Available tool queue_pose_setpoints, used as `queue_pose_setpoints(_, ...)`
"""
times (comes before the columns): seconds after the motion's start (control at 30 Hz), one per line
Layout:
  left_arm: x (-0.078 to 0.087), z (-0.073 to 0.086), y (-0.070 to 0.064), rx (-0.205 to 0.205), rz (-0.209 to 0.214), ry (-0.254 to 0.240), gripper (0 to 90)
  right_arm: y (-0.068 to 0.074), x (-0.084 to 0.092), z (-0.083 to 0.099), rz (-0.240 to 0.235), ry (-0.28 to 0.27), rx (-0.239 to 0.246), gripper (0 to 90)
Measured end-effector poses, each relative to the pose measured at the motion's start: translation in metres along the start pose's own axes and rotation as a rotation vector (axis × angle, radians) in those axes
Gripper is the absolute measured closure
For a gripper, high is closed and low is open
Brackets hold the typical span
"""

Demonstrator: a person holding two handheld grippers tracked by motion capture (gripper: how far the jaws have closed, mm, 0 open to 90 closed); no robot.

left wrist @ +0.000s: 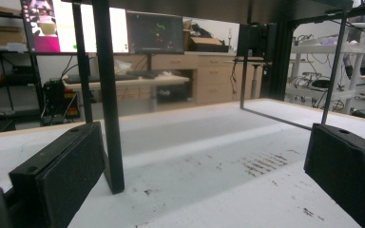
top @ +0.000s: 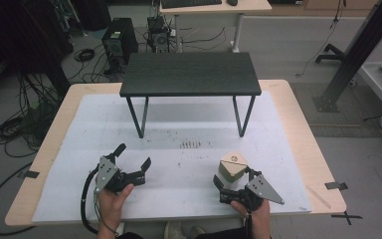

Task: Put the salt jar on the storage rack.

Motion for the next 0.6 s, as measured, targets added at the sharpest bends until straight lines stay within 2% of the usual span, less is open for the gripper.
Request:
queue_pose_setpoints(0.33, 0.0, 0.0, 0.0, 0.0, -0.001, 0.0, 0.4, 0.0002, -0.0003, 0.0002, 0.002, 0.005, 0.006, 2.3)
queue_pose_setpoints(0.6, 0.0001, 0.0, 0.0, 0.0, 0.0, 0.0, 0.4, 0.0006, -0.0007, 0.0004, 0.012, 0.009, 0.014, 7.2)
Point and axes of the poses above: each handheld gripper's, and its own axes: x roughly backward along the jaws, z roughly out of its underside, y roughly to its left, the point moved 4 cm from there along -x, roughly forward along the jaws, and after that the axes turned 11 degrees about -y, right-handed, at the moved point
